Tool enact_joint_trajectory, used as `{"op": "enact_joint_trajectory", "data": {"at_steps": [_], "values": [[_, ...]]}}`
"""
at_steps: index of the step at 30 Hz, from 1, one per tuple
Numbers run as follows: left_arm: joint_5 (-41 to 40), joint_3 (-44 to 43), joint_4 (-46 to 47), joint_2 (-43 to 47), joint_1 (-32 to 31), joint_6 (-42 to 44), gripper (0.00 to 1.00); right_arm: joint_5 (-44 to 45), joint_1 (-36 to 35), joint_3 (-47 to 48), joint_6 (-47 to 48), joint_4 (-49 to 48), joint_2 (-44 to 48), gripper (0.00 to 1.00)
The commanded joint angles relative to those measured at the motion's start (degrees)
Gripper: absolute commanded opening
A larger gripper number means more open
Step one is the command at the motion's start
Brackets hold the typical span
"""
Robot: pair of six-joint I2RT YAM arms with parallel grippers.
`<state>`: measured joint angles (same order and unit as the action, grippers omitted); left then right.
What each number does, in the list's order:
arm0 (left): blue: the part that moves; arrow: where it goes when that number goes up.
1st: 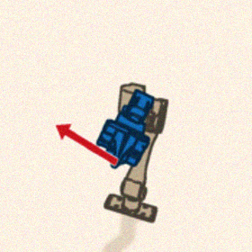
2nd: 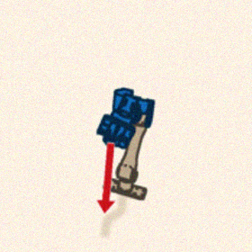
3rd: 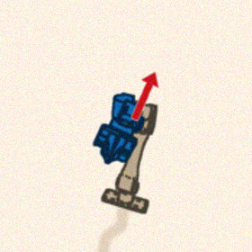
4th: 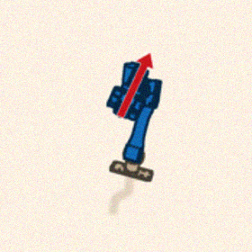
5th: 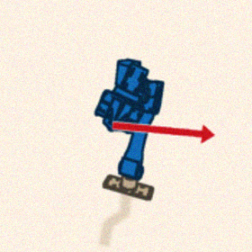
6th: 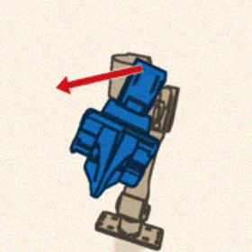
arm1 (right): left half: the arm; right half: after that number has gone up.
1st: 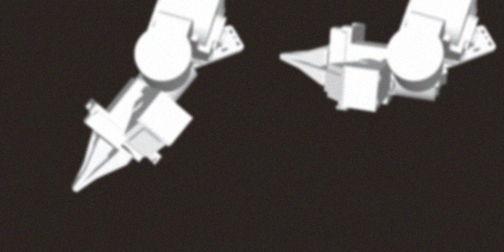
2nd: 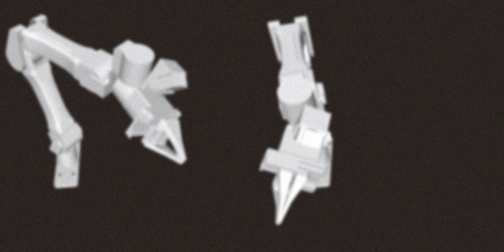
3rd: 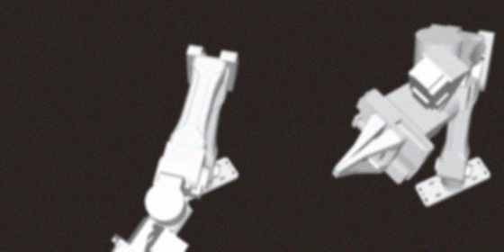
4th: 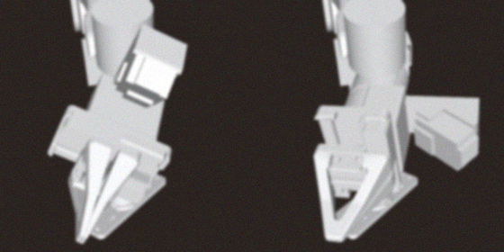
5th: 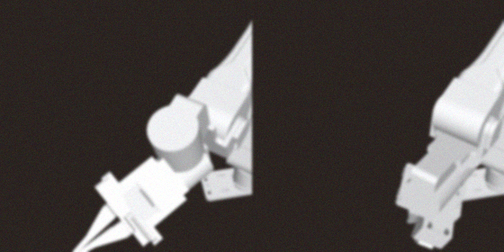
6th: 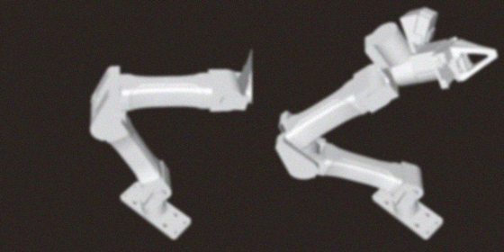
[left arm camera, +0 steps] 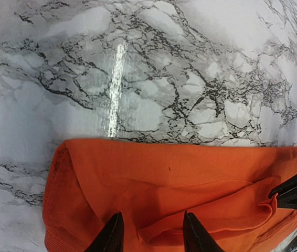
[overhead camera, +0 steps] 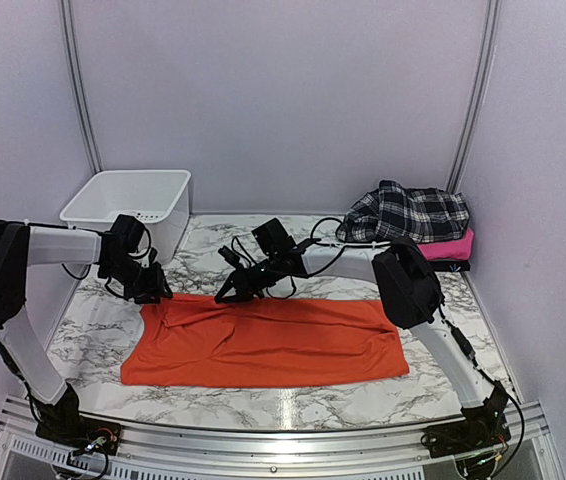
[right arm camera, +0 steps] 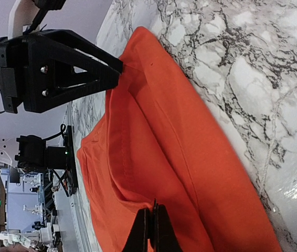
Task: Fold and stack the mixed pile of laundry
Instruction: Adjust the rectangle-folded T-shirt at the center of the board.
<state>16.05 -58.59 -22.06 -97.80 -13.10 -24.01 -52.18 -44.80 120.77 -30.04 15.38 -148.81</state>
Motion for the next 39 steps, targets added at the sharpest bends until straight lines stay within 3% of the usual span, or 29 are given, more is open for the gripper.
{"op": "enact_joint_trajectory", "data": {"at_steps": [1,11,28,39], "values": [[2.2,1.1,1.6,-1.1,-0.1,0.5,0.35,-0.1,-0.4,-0.1,0.4,-1.2,1.9,0.00],[4.0,3.2,1.7,2.2,-0.1,1.3,0.00,-0.6,-0.5,-2.9,0.6,-2.1,4.1,0.00],[5.0,11.7,-5.6,17.1,-5.5,-1.9,0.00,-0.2,-2.3,-21.9,6.7,-2.2,16.9,0.00],[2.6,17.8,-8.4,24.4,-9.3,-5.4,0.00,-0.8,-4.9,-27.9,9.7,-0.7,20.1,0.00]]}}
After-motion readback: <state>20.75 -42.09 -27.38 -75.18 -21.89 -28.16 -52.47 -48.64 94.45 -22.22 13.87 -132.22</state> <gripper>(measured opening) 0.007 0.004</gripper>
